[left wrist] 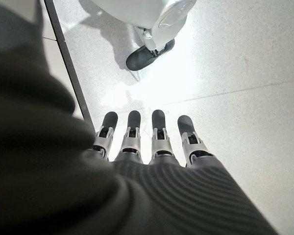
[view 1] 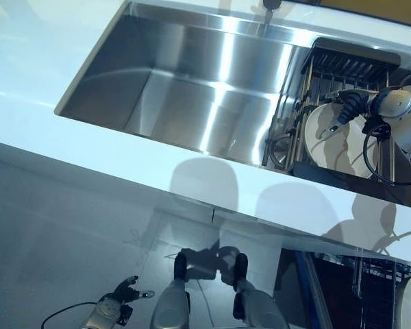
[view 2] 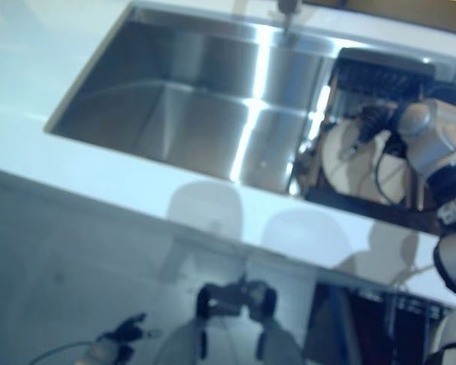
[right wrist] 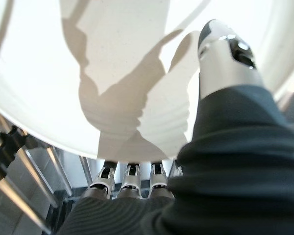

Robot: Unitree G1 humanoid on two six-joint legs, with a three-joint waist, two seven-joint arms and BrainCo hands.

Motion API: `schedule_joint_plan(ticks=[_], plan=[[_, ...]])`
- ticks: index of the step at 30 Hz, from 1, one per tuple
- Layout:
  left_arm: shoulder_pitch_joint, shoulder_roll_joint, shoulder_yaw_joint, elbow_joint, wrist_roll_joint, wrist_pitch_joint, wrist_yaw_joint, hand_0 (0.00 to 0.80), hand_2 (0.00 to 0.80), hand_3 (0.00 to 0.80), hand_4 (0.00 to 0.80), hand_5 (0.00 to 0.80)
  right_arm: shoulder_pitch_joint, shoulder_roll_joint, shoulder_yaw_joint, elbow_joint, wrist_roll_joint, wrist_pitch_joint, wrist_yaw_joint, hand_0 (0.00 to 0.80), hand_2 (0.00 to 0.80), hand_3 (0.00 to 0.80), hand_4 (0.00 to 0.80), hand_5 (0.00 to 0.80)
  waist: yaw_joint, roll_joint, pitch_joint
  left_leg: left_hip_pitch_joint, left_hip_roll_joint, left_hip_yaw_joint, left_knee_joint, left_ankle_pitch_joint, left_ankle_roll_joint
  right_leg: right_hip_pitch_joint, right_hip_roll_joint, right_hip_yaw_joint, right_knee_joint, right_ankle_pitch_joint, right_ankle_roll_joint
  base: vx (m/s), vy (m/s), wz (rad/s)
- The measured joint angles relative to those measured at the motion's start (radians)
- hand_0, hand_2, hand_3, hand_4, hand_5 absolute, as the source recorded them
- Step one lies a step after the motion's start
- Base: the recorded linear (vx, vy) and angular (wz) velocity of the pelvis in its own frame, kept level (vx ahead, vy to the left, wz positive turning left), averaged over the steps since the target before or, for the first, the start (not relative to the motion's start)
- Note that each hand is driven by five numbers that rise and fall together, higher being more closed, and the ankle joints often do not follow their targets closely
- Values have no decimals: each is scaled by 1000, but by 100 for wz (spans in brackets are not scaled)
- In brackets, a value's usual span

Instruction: Take plates into dishwasher

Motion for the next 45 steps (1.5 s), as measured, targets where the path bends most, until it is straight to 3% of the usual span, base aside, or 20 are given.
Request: schedule_joint_plan(ticks=[10, 16, 24, 32, 38, 45], plan=[[1, 12, 0, -19, -28, -5, 1, 0, 0, 0, 0, 0, -55, -1, 0, 67, -42, -11, -35, 0, 0, 0, 0, 0, 9, 21, 32, -25, 0, -20, 6, 6, -4, -14, 0, -14, 0, 3, -3, 9, -5, 4], [18, 16, 1, -48, -38, -6, 0, 0, 0, 0, 0, 0, -69, -23, 10, 61, -69, -53, -85, 0, 0, 0, 0, 0, 8, 41, 46, -31, 2, -20, 6, 11, -6, -19, 2, -15, 1, 2, -1, 2, -12, 0], [20, 17, 1, -60, -39, -5, -1, 0, 0, 0, 0, 0, -110, -62, 55, 28, -93, -68, -84, 0, 0, 0, 0, 0, 11, 43, 55, -47, 7, -21, 16, 14, -10, -29, 8, -17, 1, 6, -8, 9, -41, 1], [20, 20, 4, -85, -39, -2, -1, 0, 0, 0, 0, 0, -135, -66, 85, 27, -111, -72, 53, 0, 0, 0, 0, 0, 16, 35, 67, -59, 8, -21, 39, 14, -10, -29, 9, -27, 12, 4, -11, 6, -17, 3], [19, 32, 4, -88, -38, 1, -2, 0, 0, 0, 0, 0, -136, -64, 60, 41, -111, -13, 173, 0, 0, 0, 0, 0, 39, 32, 69, -59, 9, -20, 58, 14, -10, -27, 4, -28, 28, -1, -18, 18, 5, 1], [19, 51, 4, -90, -38, 3, -8, 0, 0, 0, 0, 0, -136, -60, 39, 105, -133, -5, 215, 0, 0, 0, 0, 0, 66, 29, 71, -60, 9, -20, 76, 15, -8, -30, 1, -30, 56, -4, -22, 0, 0, 0]])
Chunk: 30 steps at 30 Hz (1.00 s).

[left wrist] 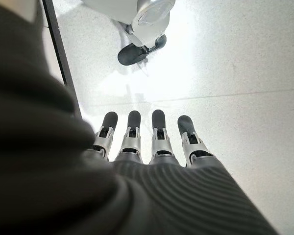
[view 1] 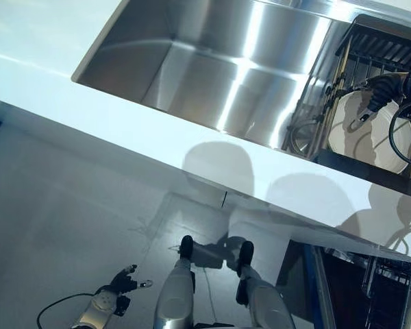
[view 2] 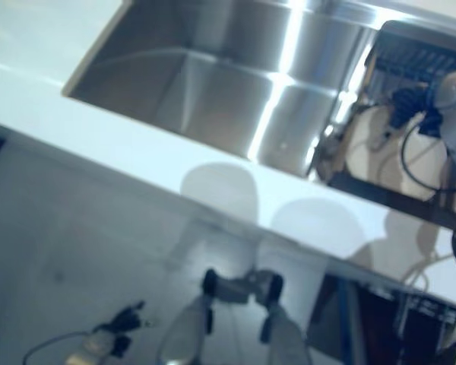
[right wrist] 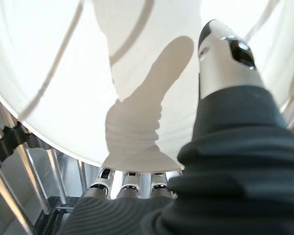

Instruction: Take plates into dishwasher

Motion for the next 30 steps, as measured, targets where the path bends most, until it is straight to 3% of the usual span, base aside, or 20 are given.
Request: schedule_joint_plan(ticks=[6, 7, 9, 10, 11, 19, 30], plan=[[1, 3, 0, -1, 0, 0, -1, 0, 0, 0, 0, 0, -14, -2, -9, 11, -1, 19, 21, 0, 0, 0, 0, 0, 4, -4, 2, -11, -1, 0, 2, 3, 4, -17, -2, -1, 18, -4, 0, 0, 0, 0], [1, 4, 0, -1, 0, 0, -1, 0, 0, 0, 0, 0, -18, -2, -9, 11, -2, 23, 33, 141, 141, 141, 141, 141, 4, -6, 3, -11, -1, 0, 3, 3, 4, -17, -2, -2, 19, -4, 0, 0, 0, 0], [0, 4, 0, -3, 0, 0, -1, 0, 0, 0, 0, 0, -21, -4, -17, 11, -18, 29, 52, 329, 329, 329, 329, 329, 4, -9, 5, -11, 0, 0, 4, 3, 4, -17, -3, -6, 23, -9, 0, 4, 8, 3], [0, 5, 0, -5, 0, 0, -1, 0, 0, 0, 0, 0, -21, -6, -19, 12, -22, 33, 53, 536, 536, 536, 536, 536, 4, -10, 6, -12, 0, 0, 7, 3, 4, -17, -4, -9, 30, -14, 0, 9, 16, 10], [0, 6, 0, -7, 0, 0, -1, 0, 0, 0, 0, 0, -22, -7, -23, 12, -27, 35, 55, 800, 800, 800, 800, 800, 5, -11, 6, -12, -1, 0, 9, 3, 4, -17, -4, -12, 35, -19, 1, 8, 12, 10], [0, 8, 1, -10, 0, -1, -4, 0, 0, 0, 0, 0, -14, 2, -30, -3, -36, 34, 107, 800, 800, 800, 800, 800, 27, -25, 11, -7, -1, 27, 18, 3, 4, -13, -9, -22, 64, -38, -2, -7, 18, 4], [0, 8, 2, -13, 1, -2, -4, 0, 0, 0, 0, 0, -6, 2, -29, -8, -36, 34, 125, 800, 800, 800, 800, 800, 26, -49, 18, 19, -3, 27, 18, 3, 4, 15, -12, -24, 61, -41, 0, -16, 24, 1]])
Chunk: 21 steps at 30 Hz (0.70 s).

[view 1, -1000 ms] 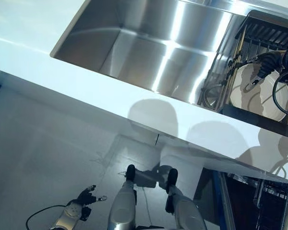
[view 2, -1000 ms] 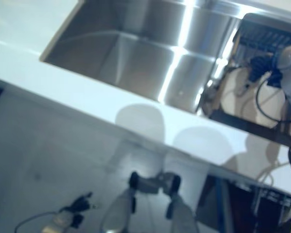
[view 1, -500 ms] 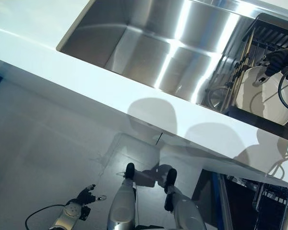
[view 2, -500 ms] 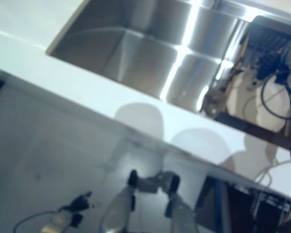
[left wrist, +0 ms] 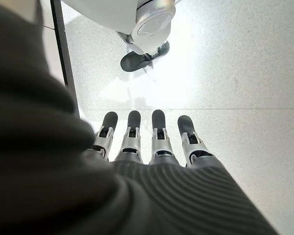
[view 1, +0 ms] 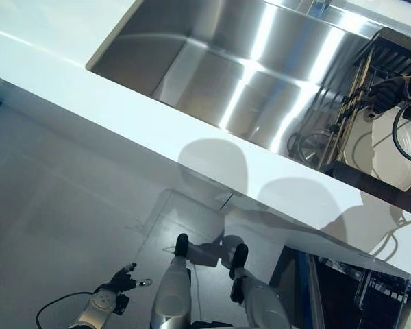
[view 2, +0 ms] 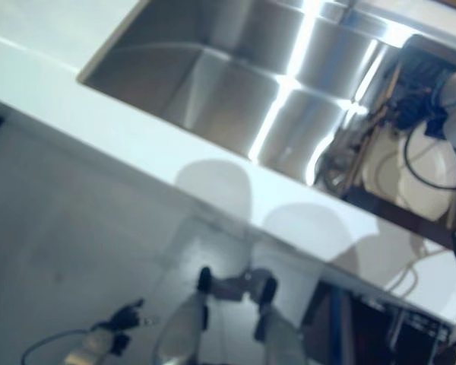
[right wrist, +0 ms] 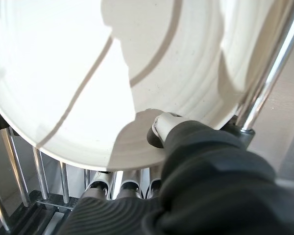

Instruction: Take plates into dishwasher

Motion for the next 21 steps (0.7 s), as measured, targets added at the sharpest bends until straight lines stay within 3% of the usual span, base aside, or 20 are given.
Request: schedule_joint_plan(ticks=[8, 13, 21], plan=[[0, 0, 0, 0, 1, -3, 1, 0, 0, 0, 0, 0, 0, -3, -1, 9, 1, -20, 0, 800, 800, 800, 800, 800, -1, -9, -3, 12, -1, 2, -2, 0, 0, 12, -1, 0, -1, 0, 1, -16, 48, 0], [-2, -1, 1, 1, 1, -4, 4, 0, 0, 0, 0, 0, 0, -7, 11, 22, 1, -67, -6, 800, 800, 800, 800, 800, -5, -29, -6, 36, -2, 6, -6, 0, 0, 40, -2, -1, -12, 0, 2, -11, 55, 0], [-3, 0, 4, 16, 2, -4, 9, 0, 0, 0, 0, 0, -5, -24, 73, 24, 11, -116, -38, 800, 800, 800, 800, 800, -13, -65, -29, 57, -5, 46, -37, 6, 11, 52, -6, -2, -22, 6, 9, -20, 55, 1]])
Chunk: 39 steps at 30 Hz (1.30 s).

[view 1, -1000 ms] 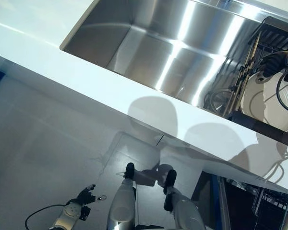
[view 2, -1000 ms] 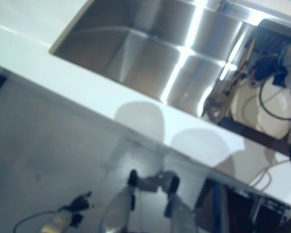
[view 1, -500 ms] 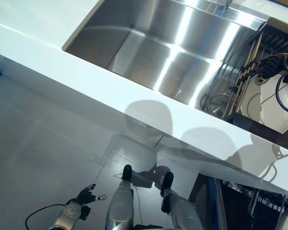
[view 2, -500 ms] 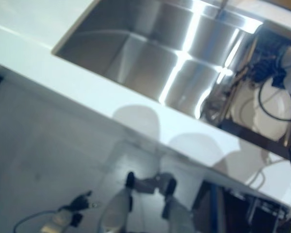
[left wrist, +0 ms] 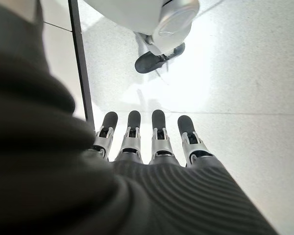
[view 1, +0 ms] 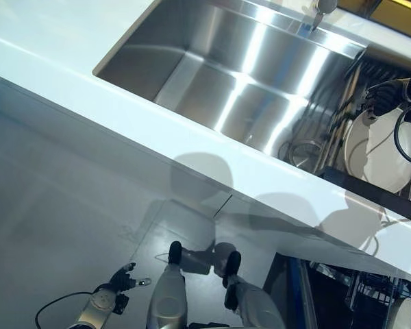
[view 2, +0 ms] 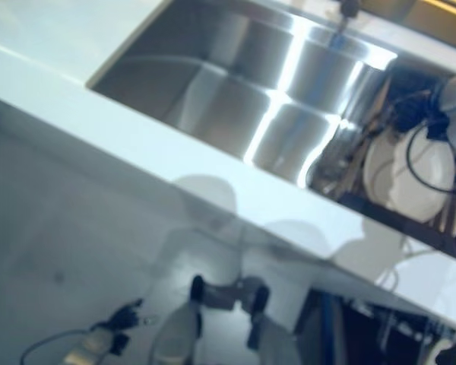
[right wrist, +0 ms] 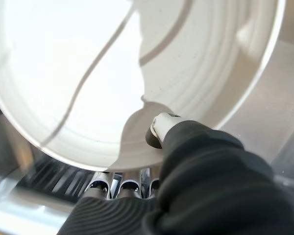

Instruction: Take plates into dishwasher

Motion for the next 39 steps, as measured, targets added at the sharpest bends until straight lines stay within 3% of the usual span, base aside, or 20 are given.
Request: schedule_joint_plan(ticks=[4, 14, 27, 31, 39], plan=[[-1, -1, 0, 2, 0, 0, 1, 0, 0, 0, 0, 0, 0, -16, 0, -20, 9, 0, -20, 800, 800, 800, 800, 800, -20, -11, -11, 11, -4, 14, -9, -1, 15, 11, -4, 0, -6, 5, 7, -25, 61, 1], [3, -6, -1, 8, 0, 1, 9, 0, 0, 0, 0, 0, 64, -32, -40, -60, 30, 0, -61, 800, 800, 800, 800, 800, -50, 2, -70, 33, -17, 36, -39, 9, 30, 25, -16, 7, -27, 18, 17, -38, 40, -2], [9, -40, 0, 30, -2, -13, 23, 0, 0, 0, 0, 0, 114, -71, -82, -57, 190, -1, -281, 800, 800, 800, 800, 800, -75, 14, -93, 77, -40, 51, -97, 19, 43, 65, -23, 18, -95, 51, 31, -56, 109, -2], [9, -49, -1, 35, -2, -14, 29, 0, 0, 0, 0, 0, 115, -113, -107, -54, 274, -1, -349, 800, 800, 800, 800, 800, -80, -2, -116, 100, -41, 67, -118, 20, 44, 67, -23, 40, -95, 50, 33, -131, 179, -14], [-4, -44, -1, 73, -3, -22, 37, 0, 0, 0, 0, 0, 263, -151, -360, -68, 507, 33, -496, 800, 800, 800, 800, 800, -134, -63, -171, 141, -59, 100, -131, 8, 63, 86, -39, 69, -94, 57, 51, -192, 214, -11]])
